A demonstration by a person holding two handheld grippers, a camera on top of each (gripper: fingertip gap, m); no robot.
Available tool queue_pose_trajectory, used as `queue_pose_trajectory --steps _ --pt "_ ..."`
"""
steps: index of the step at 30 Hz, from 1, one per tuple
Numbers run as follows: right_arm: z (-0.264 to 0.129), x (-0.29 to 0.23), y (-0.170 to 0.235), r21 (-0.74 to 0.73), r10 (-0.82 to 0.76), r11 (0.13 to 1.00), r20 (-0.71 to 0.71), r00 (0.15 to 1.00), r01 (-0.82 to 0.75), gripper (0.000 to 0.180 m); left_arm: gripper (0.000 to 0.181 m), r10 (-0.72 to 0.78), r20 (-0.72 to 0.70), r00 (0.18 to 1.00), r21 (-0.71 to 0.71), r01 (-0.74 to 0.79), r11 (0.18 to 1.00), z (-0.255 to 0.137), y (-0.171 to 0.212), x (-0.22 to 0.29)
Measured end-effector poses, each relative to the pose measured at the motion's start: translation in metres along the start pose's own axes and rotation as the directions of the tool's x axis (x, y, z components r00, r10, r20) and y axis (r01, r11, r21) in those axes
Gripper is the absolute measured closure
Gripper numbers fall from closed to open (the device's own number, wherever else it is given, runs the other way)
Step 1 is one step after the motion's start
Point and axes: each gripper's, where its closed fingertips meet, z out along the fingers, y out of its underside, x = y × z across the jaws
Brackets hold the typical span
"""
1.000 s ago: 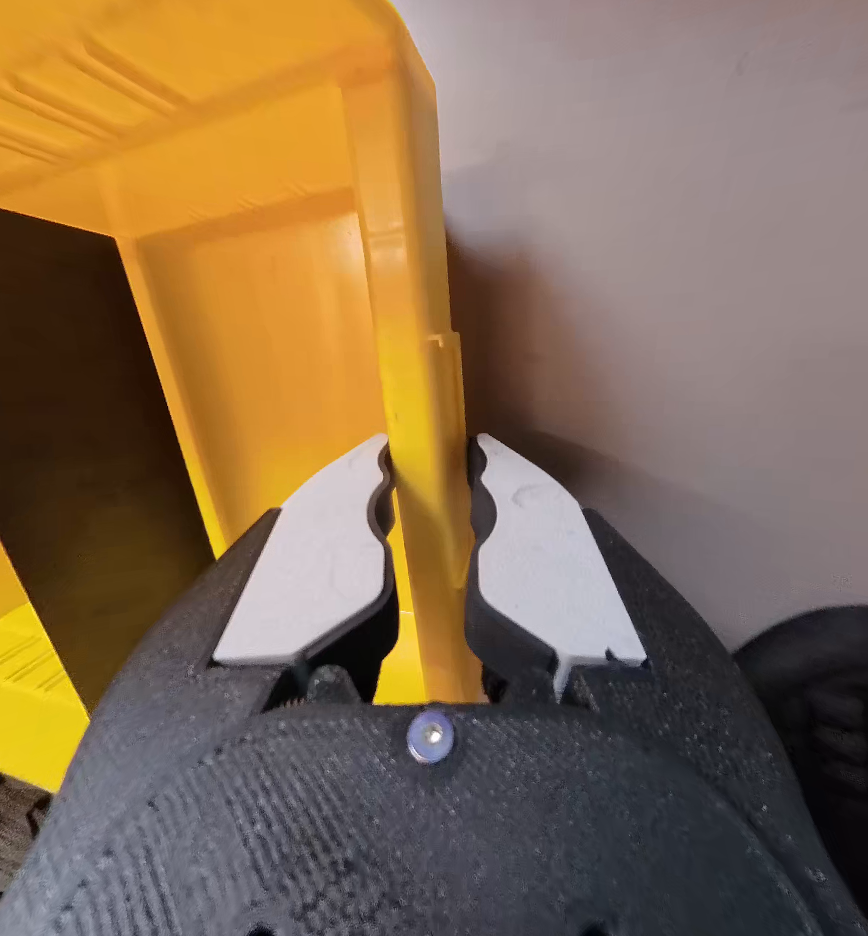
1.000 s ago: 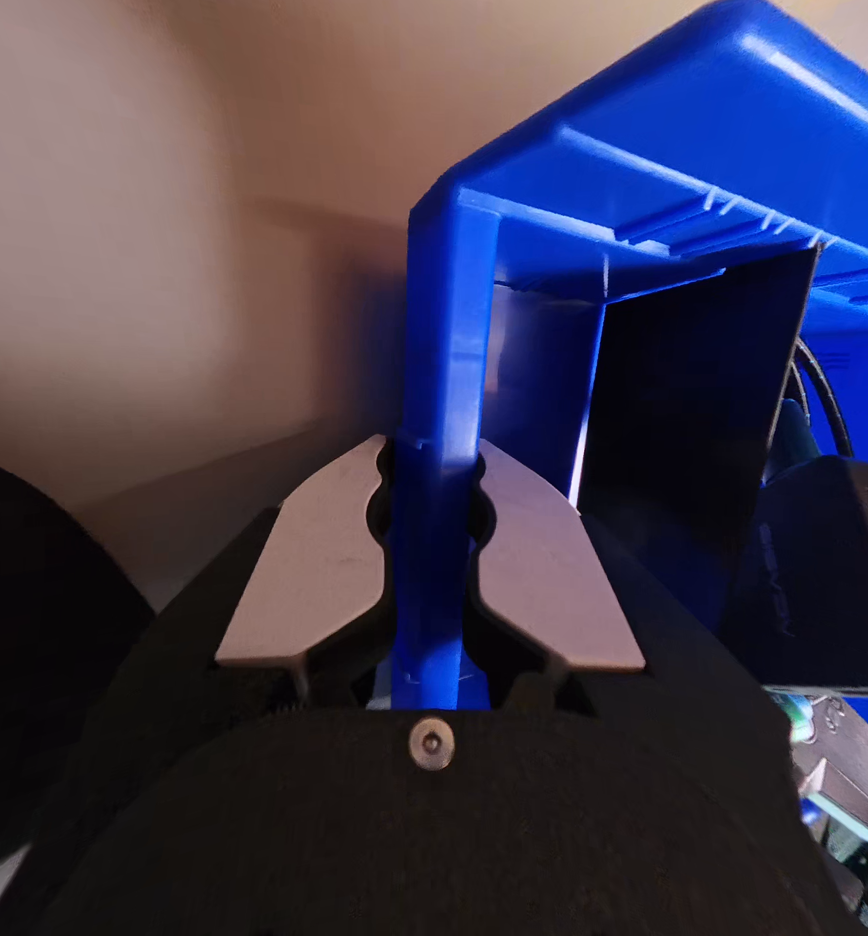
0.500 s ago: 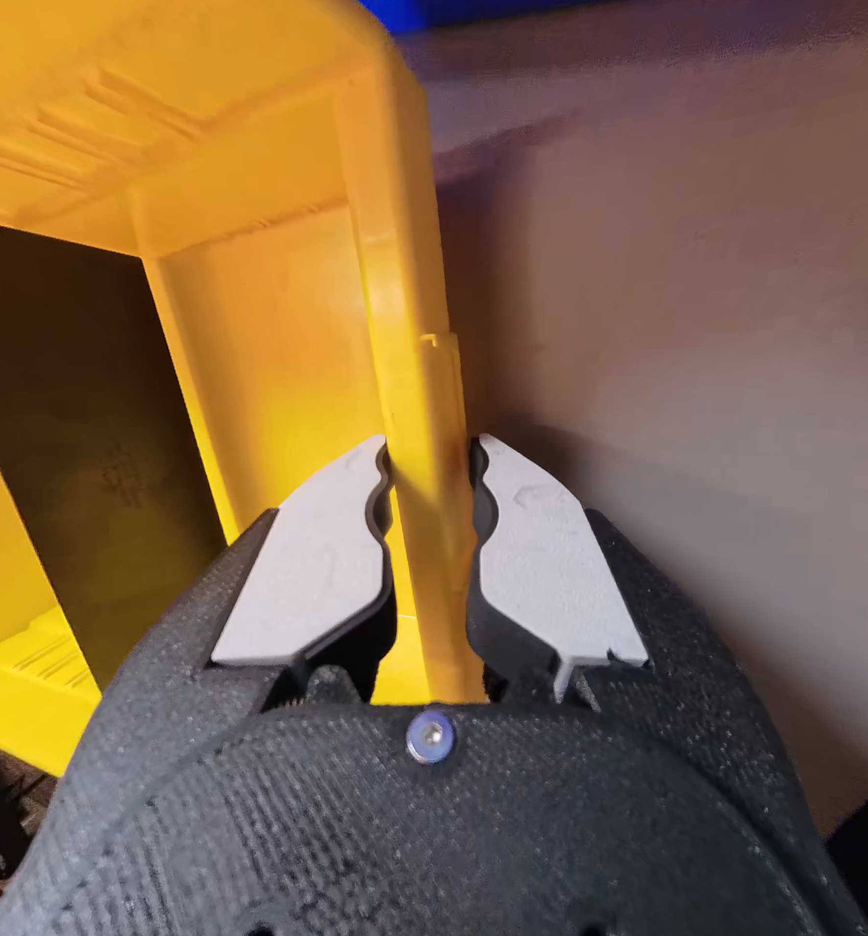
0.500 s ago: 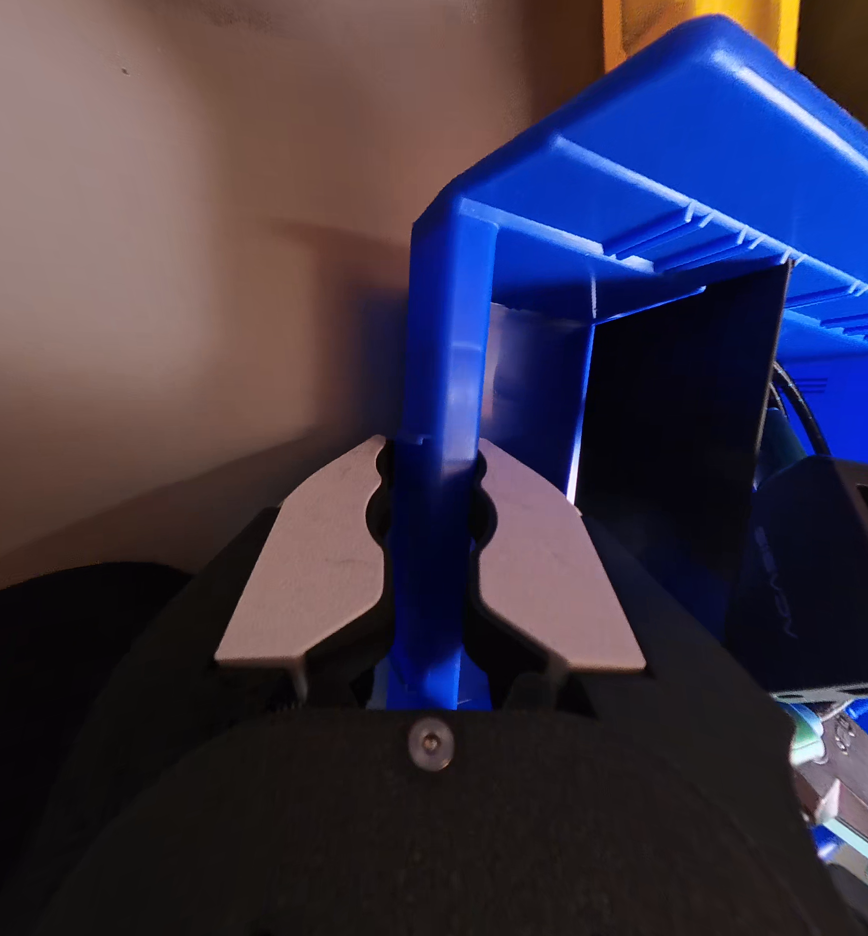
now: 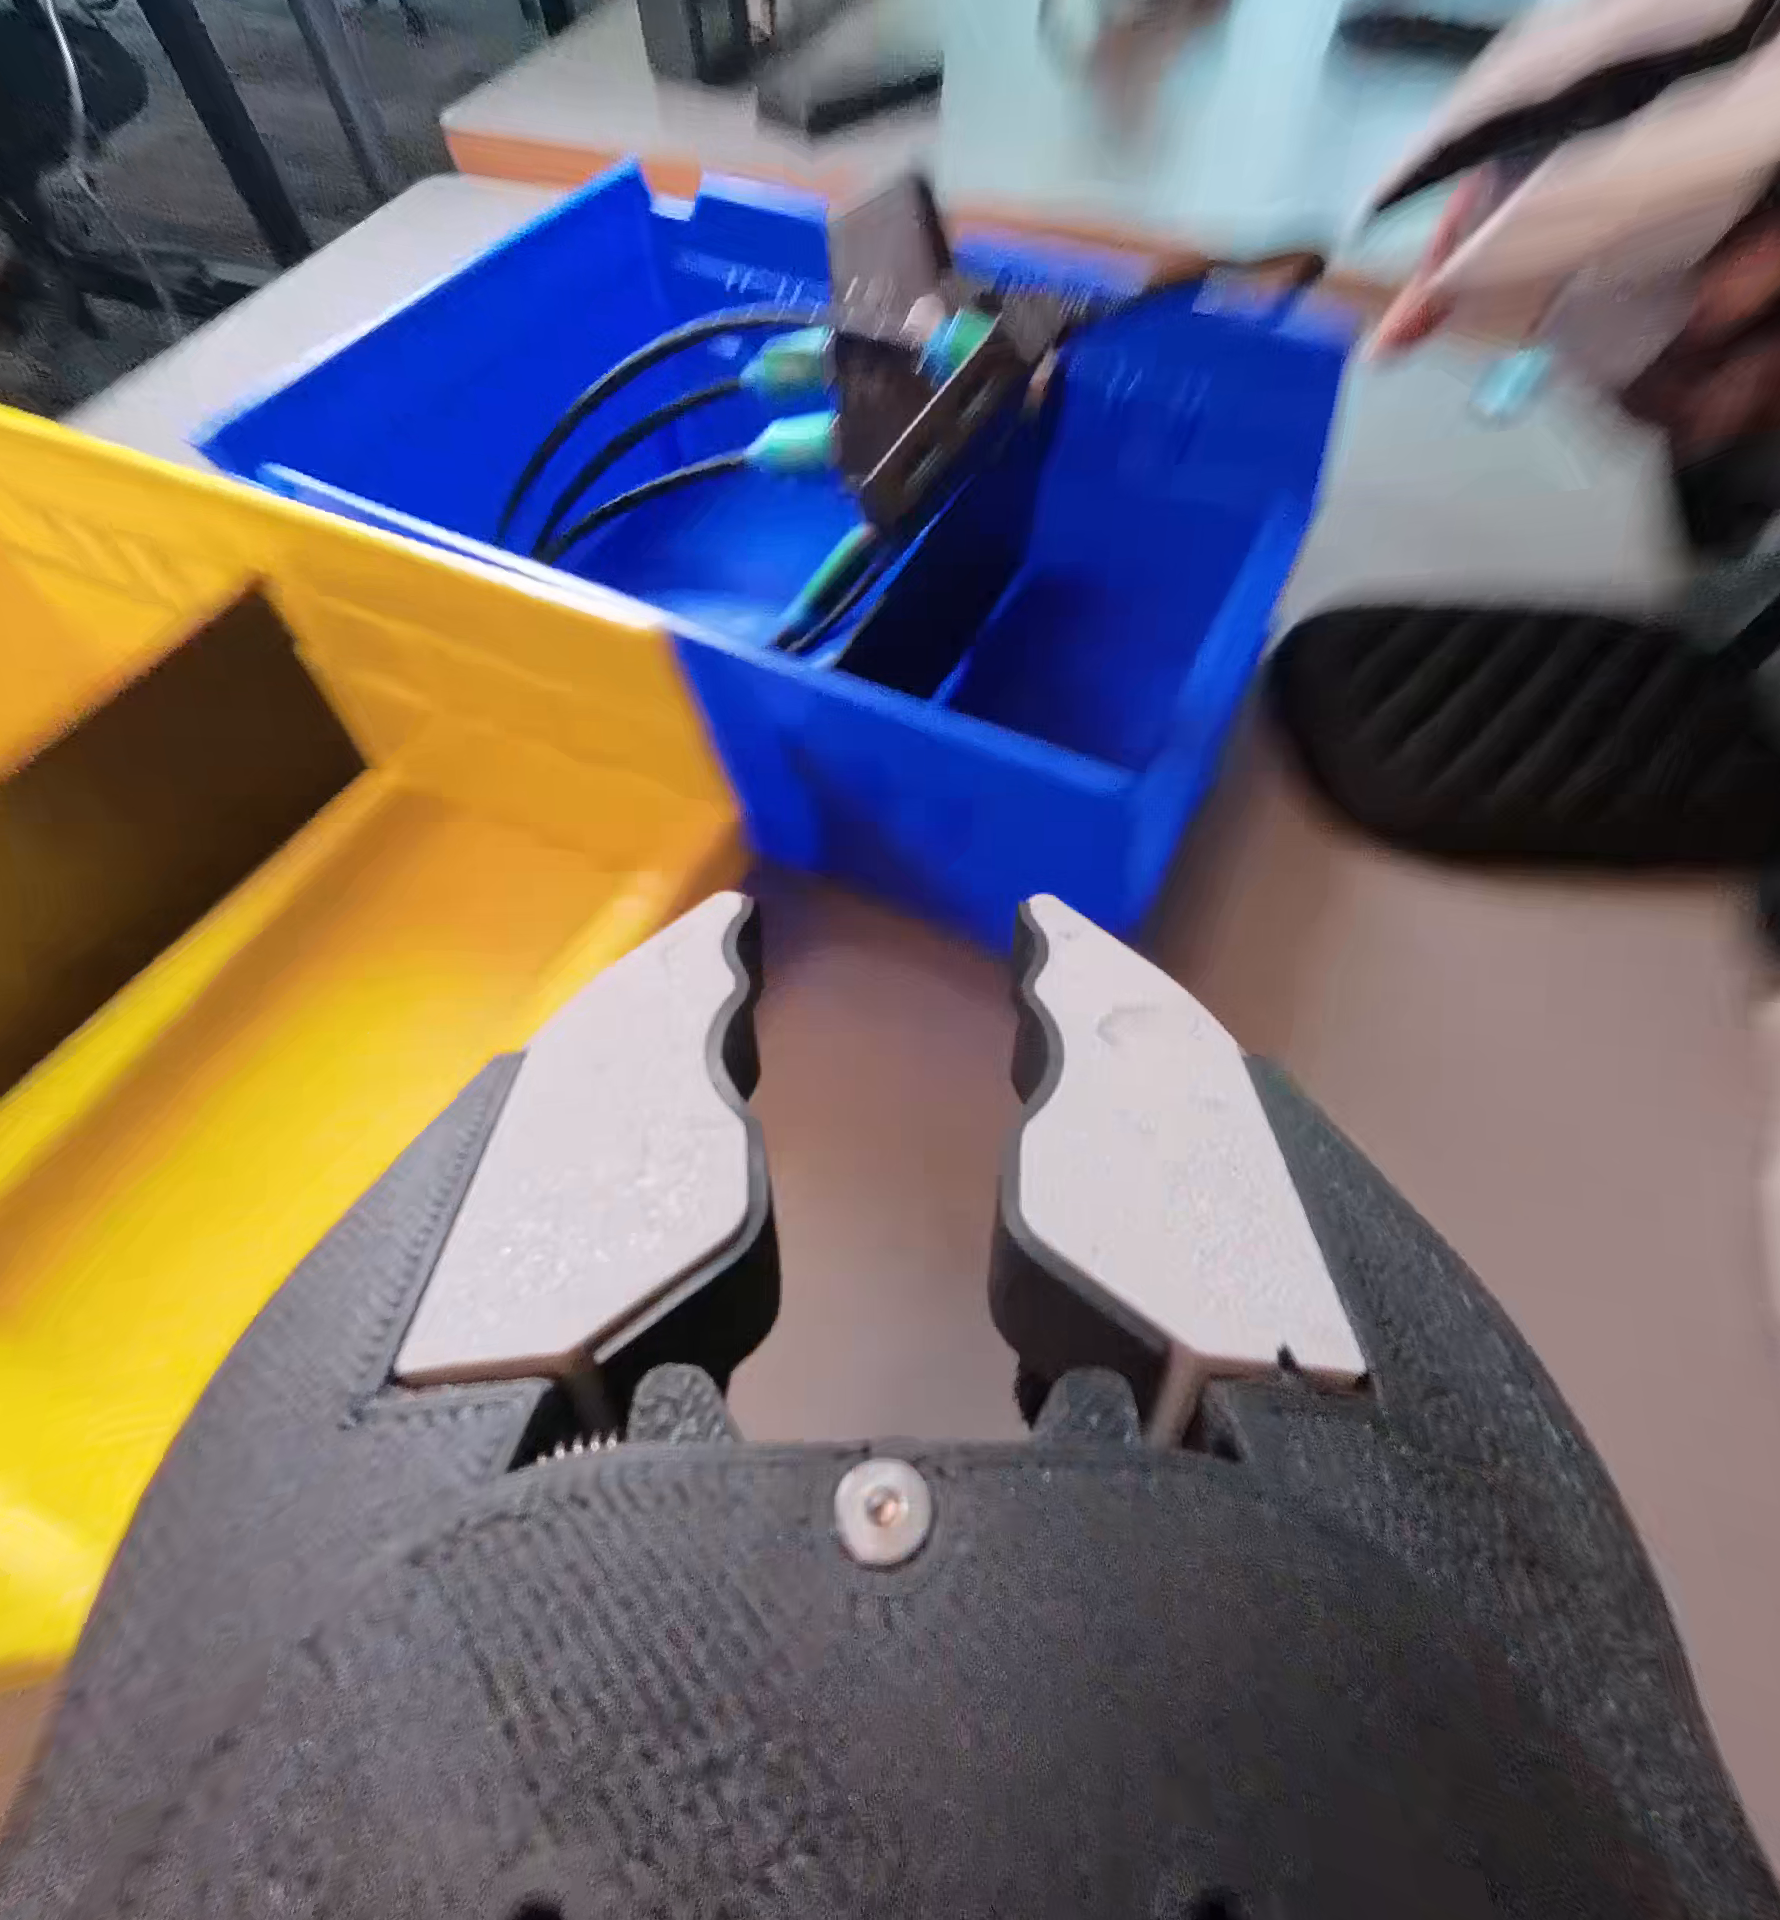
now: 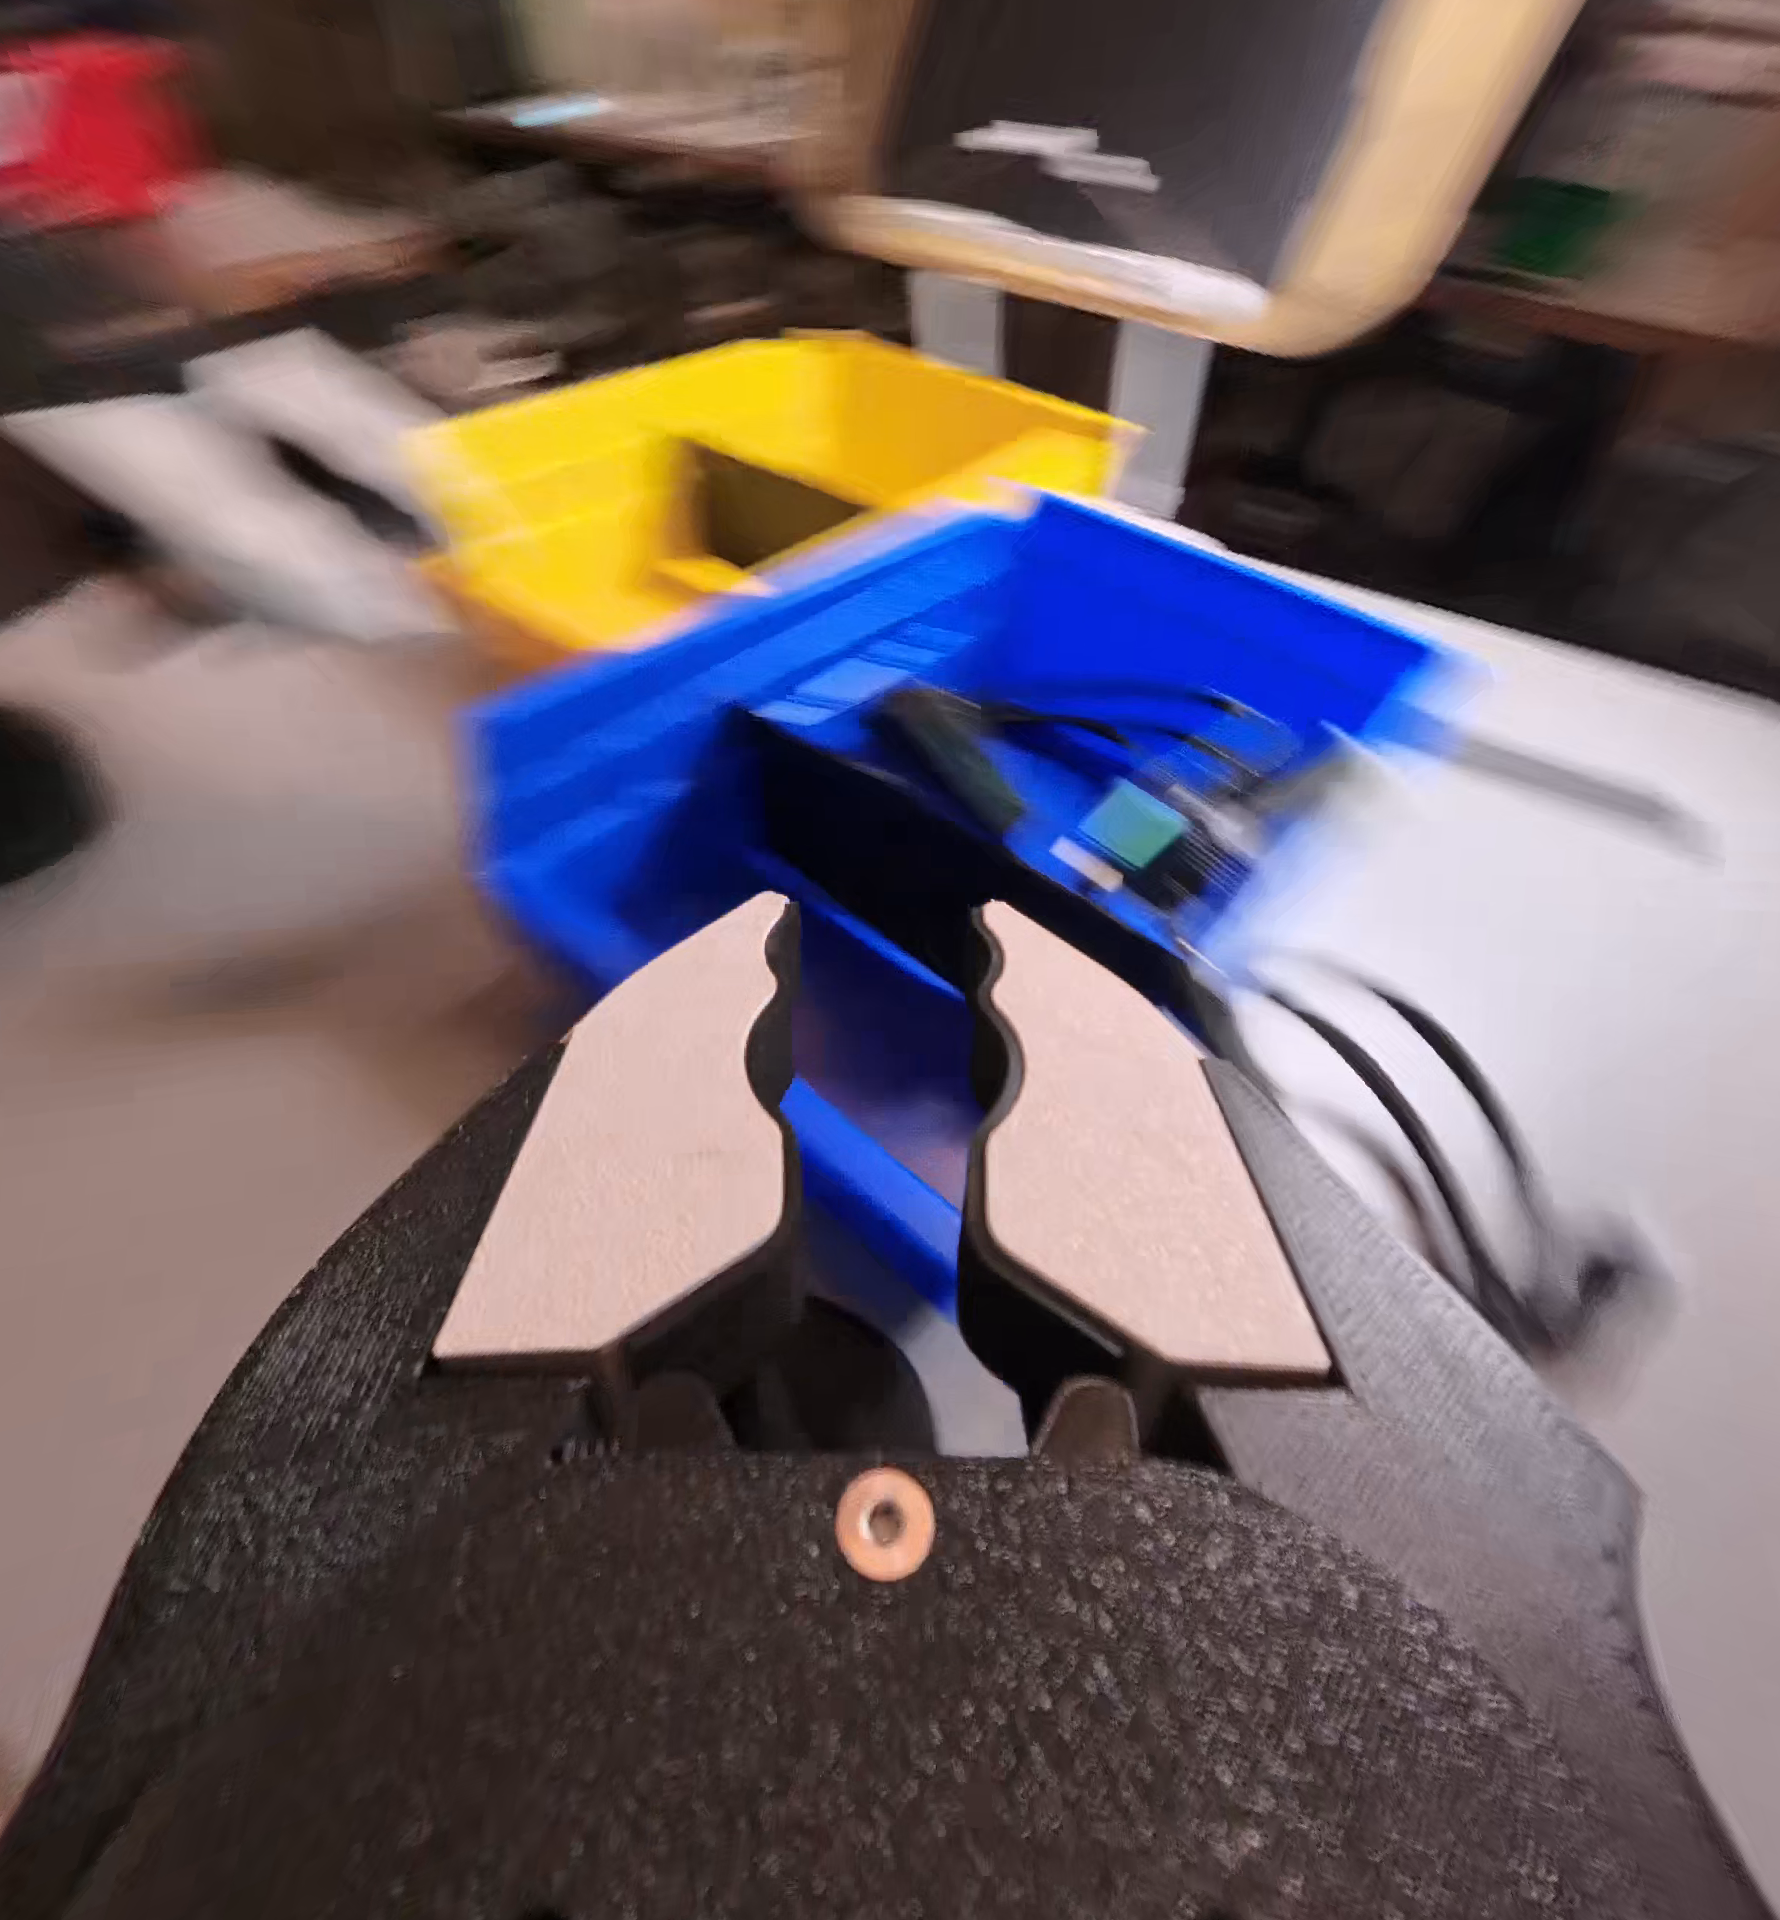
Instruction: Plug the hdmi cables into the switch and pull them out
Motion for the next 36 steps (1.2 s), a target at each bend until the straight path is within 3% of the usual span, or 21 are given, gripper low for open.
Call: queue_pose_trajectory --steps 2,5,9,17,22,25,29,36 --pt "-0.007 0.026 0.024 0.019 0.142 0.99 -0.135 0.981 -0.141 0.144 0.129 -0.225 -0.018 0.974 0.112 0.225 0.968 0.011 -0.002 0.027" --pt "0.012 0.027 0.053 -0.033 0.244 0.967 -0.165 0.956 -0.253 0.133 0.127 -0.381 0.097 0.919 0.201 0.357 0.912 0.041 0.001 0.04" --pt "0.032 0.029 0.057 -0.051 0.224 0.969 -0.225 0.948 -0.241 0.134 0.125 -0.311 0.356 0.881 0.207 0.251 0.946 0.068 0.0 0.022" --pt "0.039 0.056 0.058 -0.035 0.232 0.965 -0.349 0.908 -0.26 0.17 0.145 -0.358 0.452 0.817 0.225 0.285 0.932 0.081 -0.001 0.009" --pt "0.023 0.055 0.055 -0.035 0.18 0.977 -0.408 0.895 -0.212 0.173 0.157 -0.312 0.487 0.816 0.202 0.243 0.949 0.077 -0.009 0.012" --pt "0.003 0.051 0.03 0.004 0.172 0.982 -0.413 0.895 -0.187 0.172 0.156 -0.265 0.477 0.838 0.21 0.185 0.96 0.065 -0.034 0.022" --pt "-0.013 0.036 -0.034 0.052 0.134 0.991 -0.381 0.915 -0.123 0.17 0.155 -0.224 0.472 0.853 0.231 0.126 0.965 0.025 -0.078 0.028" --pt "0.02 -0.04 -0.15 0.18 0.058 0.984 -0.228 0.972 -0.016 0.167 0.158 -0.229 0.62 0.751 0.31 0.034 0.95 -0.105 -0.125 -0.002"
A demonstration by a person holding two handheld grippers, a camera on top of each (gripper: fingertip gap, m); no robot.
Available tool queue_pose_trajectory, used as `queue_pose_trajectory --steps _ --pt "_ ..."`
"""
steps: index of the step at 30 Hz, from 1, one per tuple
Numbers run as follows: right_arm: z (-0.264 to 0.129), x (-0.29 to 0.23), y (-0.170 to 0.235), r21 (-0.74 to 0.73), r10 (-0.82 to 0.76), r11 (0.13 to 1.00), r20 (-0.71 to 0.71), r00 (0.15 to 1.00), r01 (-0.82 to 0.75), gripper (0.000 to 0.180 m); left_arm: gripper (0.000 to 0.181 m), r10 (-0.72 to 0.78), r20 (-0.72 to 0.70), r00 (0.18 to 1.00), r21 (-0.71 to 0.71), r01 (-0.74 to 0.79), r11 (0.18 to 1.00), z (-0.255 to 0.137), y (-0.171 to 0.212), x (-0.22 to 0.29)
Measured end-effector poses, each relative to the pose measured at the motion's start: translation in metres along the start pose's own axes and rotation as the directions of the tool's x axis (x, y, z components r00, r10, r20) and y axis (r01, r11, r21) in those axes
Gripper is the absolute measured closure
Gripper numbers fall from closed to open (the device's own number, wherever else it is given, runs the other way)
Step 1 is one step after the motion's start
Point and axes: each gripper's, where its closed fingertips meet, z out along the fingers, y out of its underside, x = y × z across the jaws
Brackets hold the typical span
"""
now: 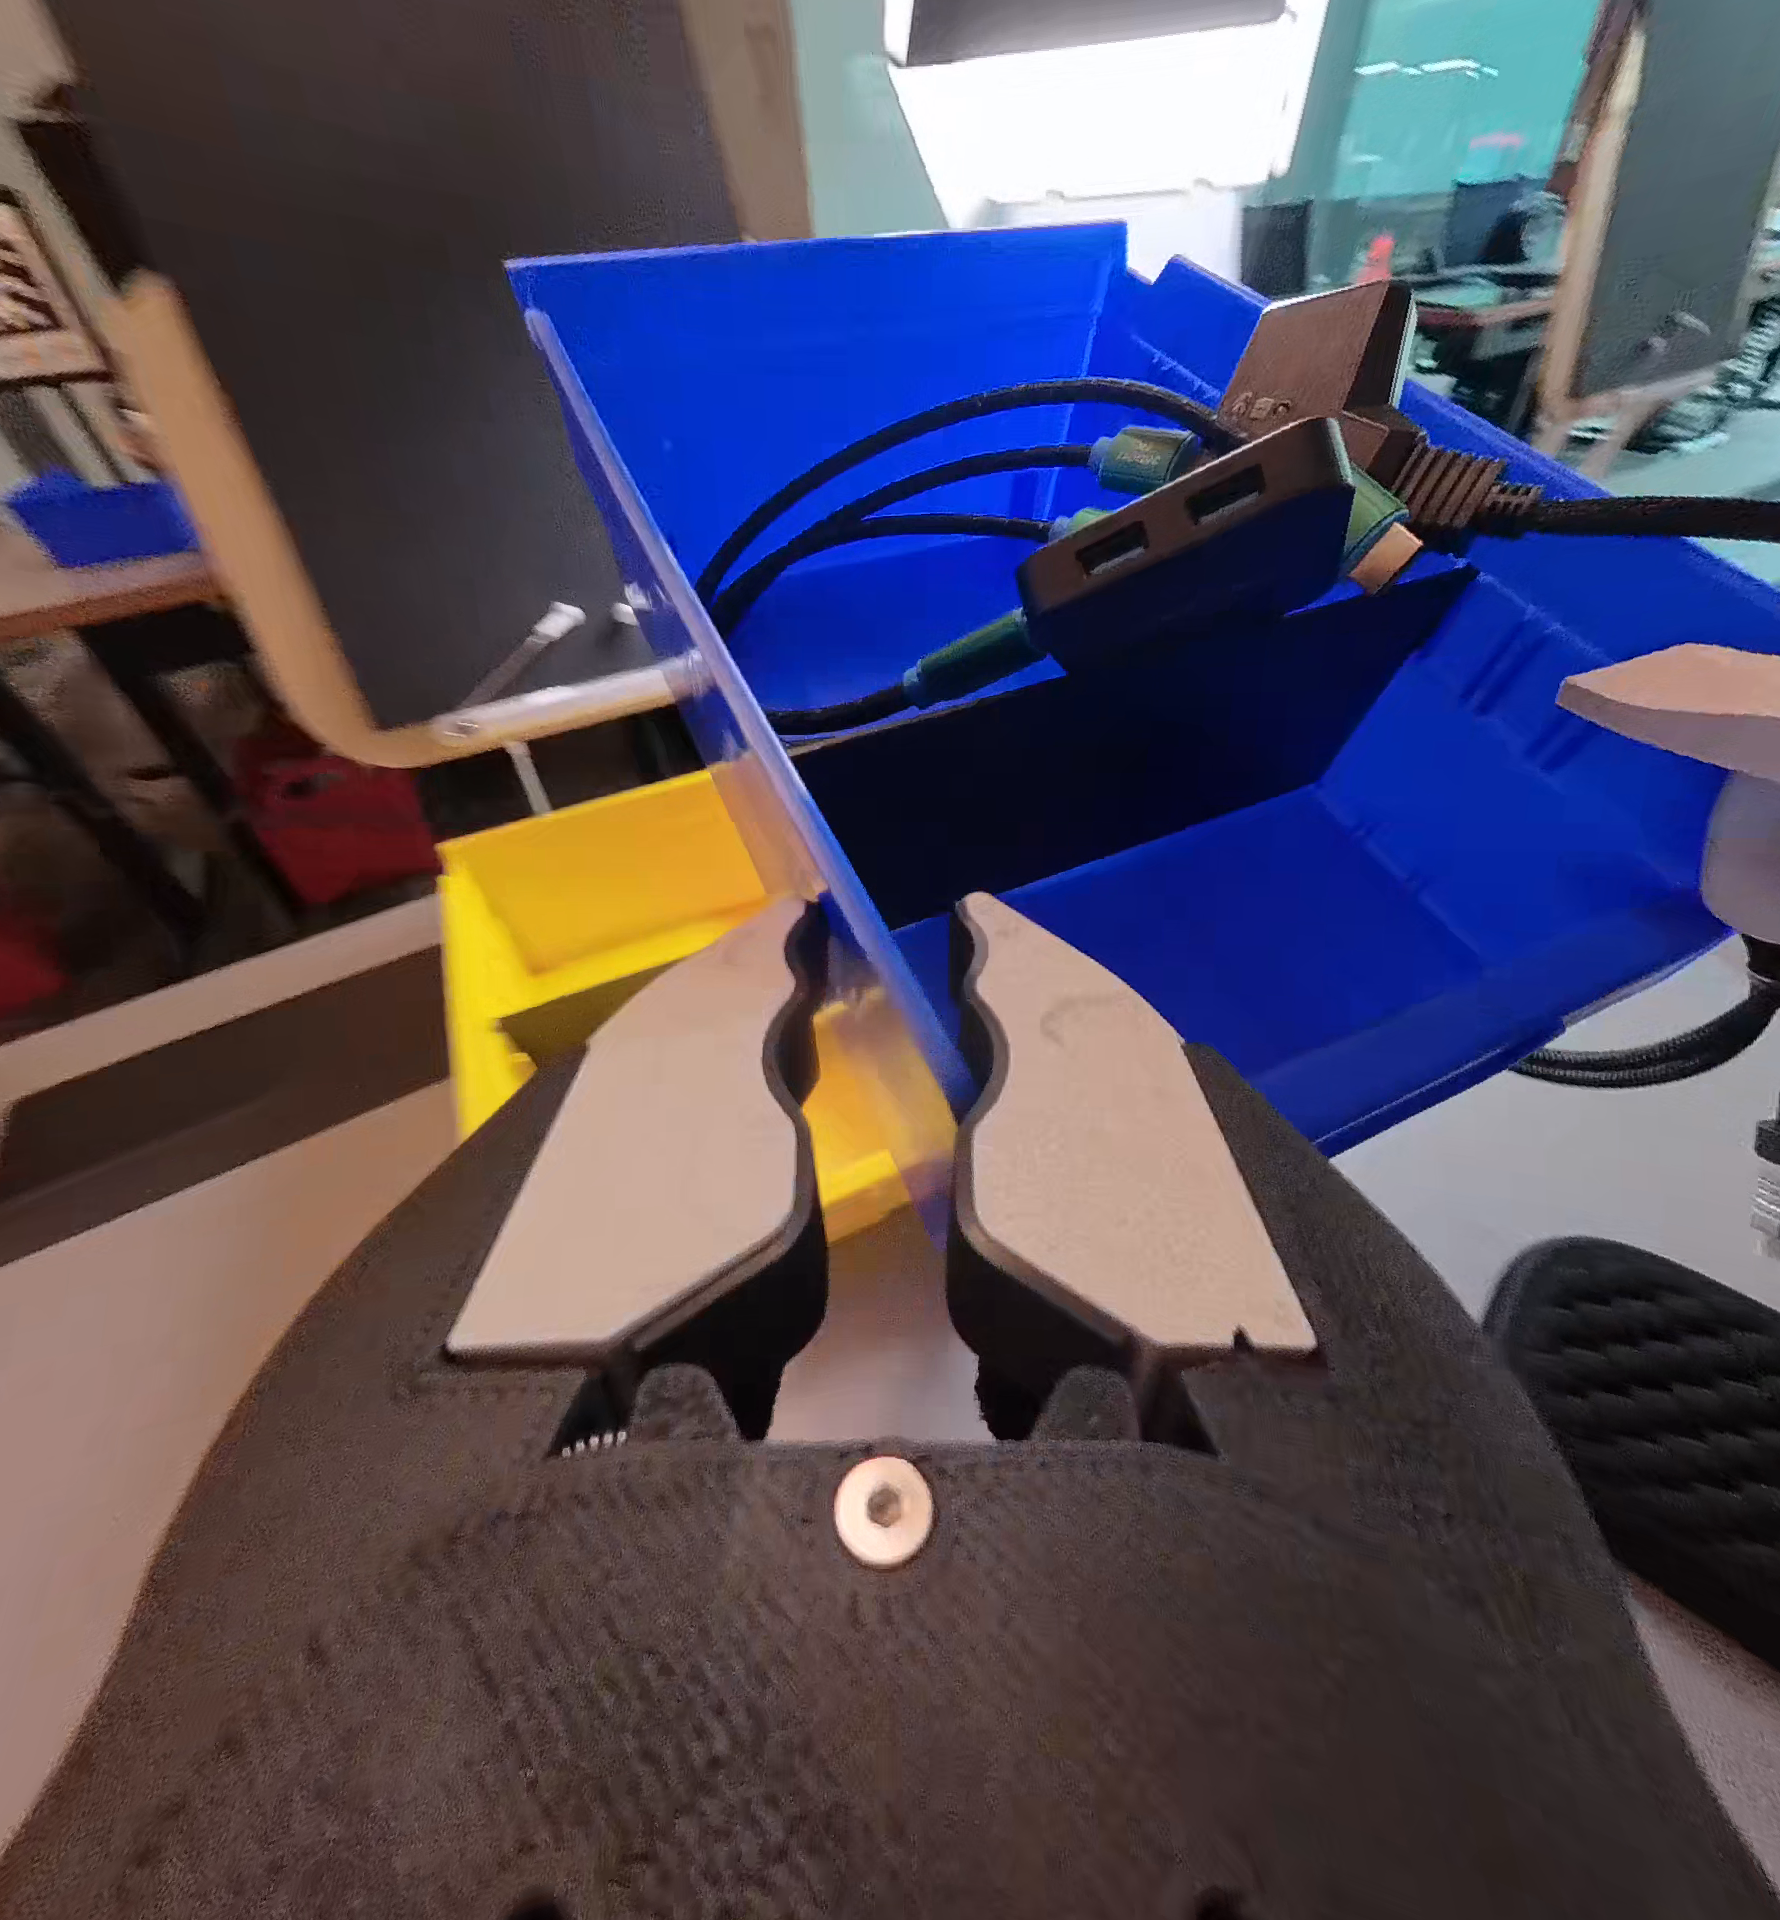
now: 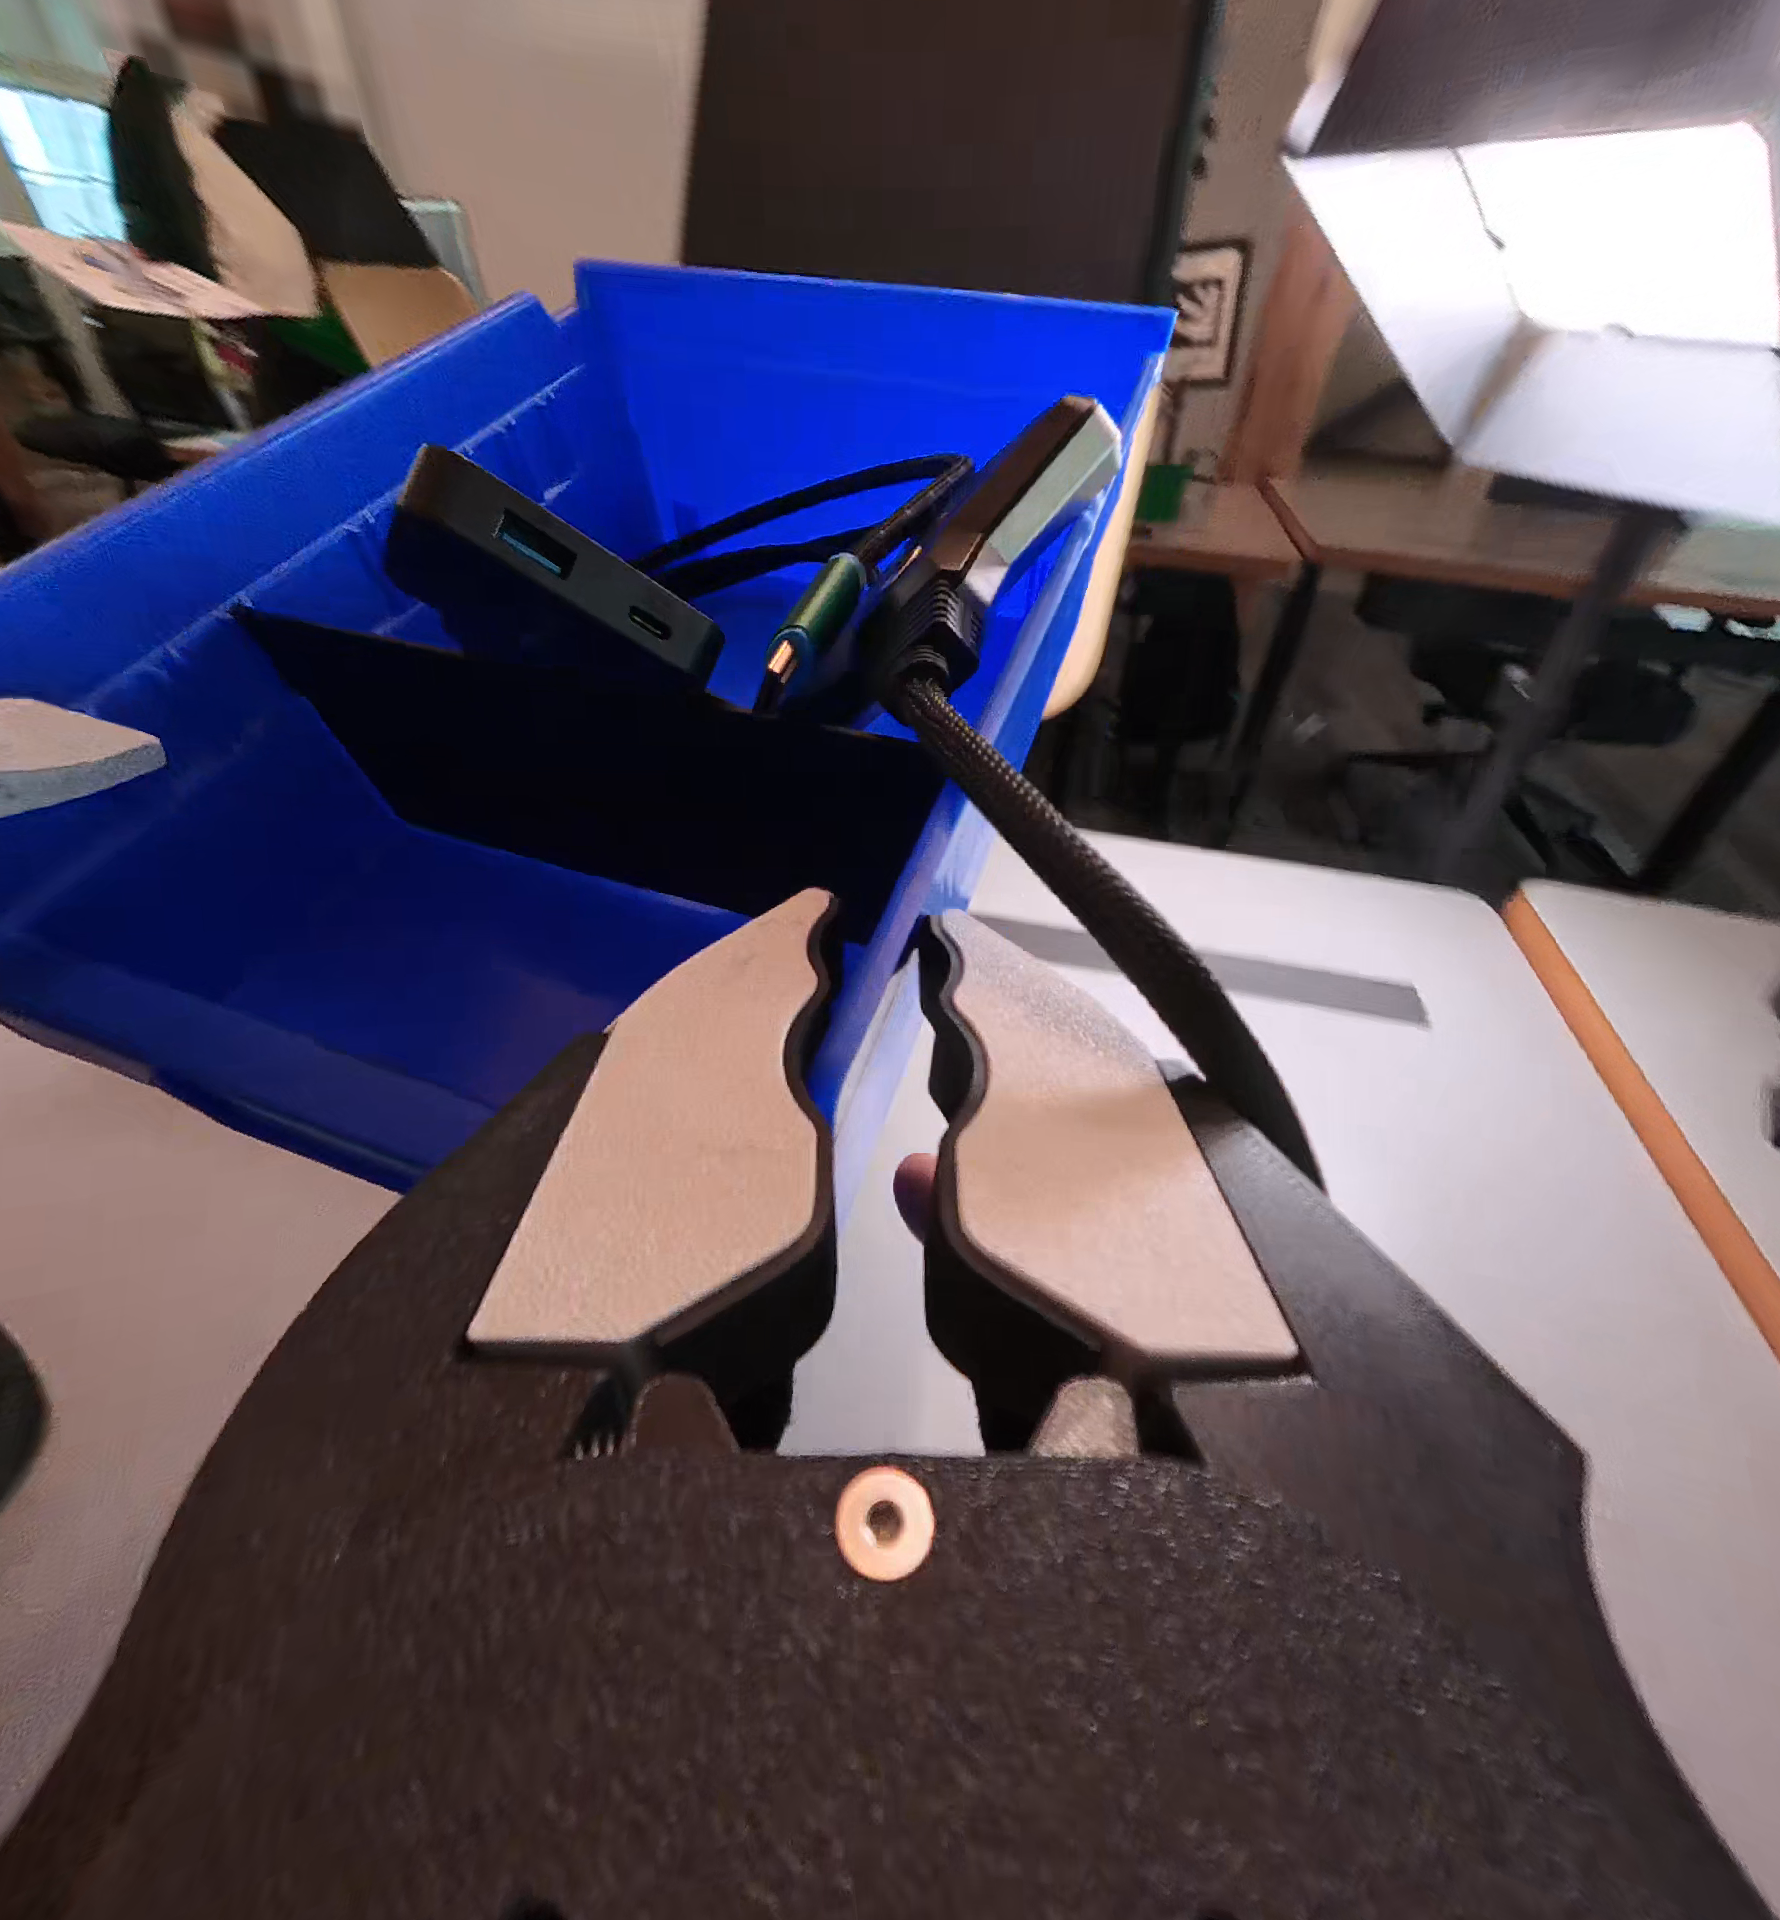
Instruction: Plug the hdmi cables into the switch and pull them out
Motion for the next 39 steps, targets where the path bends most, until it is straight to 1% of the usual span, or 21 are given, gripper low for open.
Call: queue_pose_trajectory --steps 4,7,9,13,17,20,23,26,28,30,32,33,34,35,36,37,38,39 --pt "0.029 -0.076 -0.038 0.05 -0.054 0.998 0.119 0.991 0.049 0.167 0.16 -0.013 0.153 0.988 0.05 0.005 0.999 -0.052 -0.019 -0.07" --pt "0.049 -0.139 -0.049 0.059 -0.093 0.995 0.216 0.972 0.082 0.165 0.163 -0.031 0.279 0.96 0.063 0.013 0.998 -0.096 -0.016 -0.123" --pt "0.059 -0.181 -0.048 0.056 -0.109 0.994 0.28 0.954 0.097 0.165 0.164 -0.048 0.346 0.937 0.058 0.03 0.998 -0.123 -0.006 -0.156" --pt "0.079 -0.255 -0.023 0.015 -0.109 0.994 0.372 0.922 0.111 0.162 0.167 -0.111 0.434 0.894 0.024 0.112 0.993 -0.163 0.037 -0.214" --pt "0.092 -0.309 0.025 -0.076 -0.054 0.992 0.446 0.893 0.098 0.159 0.169 -0.142 0.478 0.867 -0.041 0.184 0.982 -0.189 0.091 -0.253" --pt "0.1 -0.336 0.064 -0.143 -0.029 0.984 0.478 0.878 0.11 0.155 0.171 -0.154 0.497 0.854 -0.098 0.232 0.968 -0.196 0.131 -0.276" --pt "0.114 -0.343 0.095 -0.199 -0.011 0.972 0.482 0.876 0.121 0.155 0.171 -0.194 0.48 0.855 -0.133 0.29 0.948 -0.186 0.172 -0.288" --pt "0.128 -0.336 0.126 -0.259 0.009 0.957 0.473 0.881 0.129 0.155 0.17 -0.235 0.456 0.858 -0.152 0.336 0.93 -0.165 0.206 -0.289" --pt "0.136 -0.327 0.149 -0.316 0.022 0.937 0.481 0.877 0.149 0.154 0.17 -0.238 0.449 0.861 -0.181 0.348 0.92 -0.15 0.223 -0.285" --pt "0.136 -0.315 0.164 -0.344 0.017 0.921 0.506 0.862 0.183 0.154 0.167 -0.239 0.44 0.866 -0.17 0.342 0.924 -0.136 0.229 -0.28" --pt "0.119 -0.302 0.166 -0.381 0.072 0.907 0.562 0.824 0.181 0.153 0.165 -0.215 0.405 0.888 -0.194 0.314 0.929 -0.124 0.231 -0.271" --pt "0.1 -0.297 0.167 -0.415 0.122 0.889 0.62 0.775 0.192 0.153 0.164 -0.198 0.378 0.904 -0.223 0.297 0.928 -0.12 0.233 -0.265" --pt "0.074 -0.292 0.167 -0.448 0.176 0.867 0.686 0.706 0.219 0.152 0.158 -0.183 0.349 0.919 -0.245 0.278 0.929 -0.119 0.233 -0.261" --pt "0.046 -0.284 0.164 -0.457 0.215 0.852 0.748 0.628 0.253 0.152 0.15 -0.169 0.337 0.926 -0.245 0.259 0.934 -0.12 0.228 -0.26" --pt "0.022 -0.272 0.16 -0.432 0.211 0.856 0.793 0.571 0.284 0.152 0.145 -0.137 0.341 0.93 -0.238 0.226 0.944 -0.126 0.219 -0.262" --pt "0.011 -0.252 0.153 -0.381 0.156 0.875 0.805 0.572 0.298 0.152 0.142 -0.089 0.342 0.936 -0.236 0.178 0.955 -0.133 0.208 -0.263" --pt "0.011 -0.227 0.145 -0.317 0.066 0.896 0.789 0.611 0.311 0.153 0.141 -0.032 0.323 0.946 -0.237 0.114 0.965 -0.139 0.195 -0.259" --pt "0.017 -0.202 0.138 -0.264 -0.027 0.901 0.759 0.65 0.345 0.154 0.142 0.028 0.269 0.963 -0.24 0.039 0.97 -0.141 0.183 -0.249"
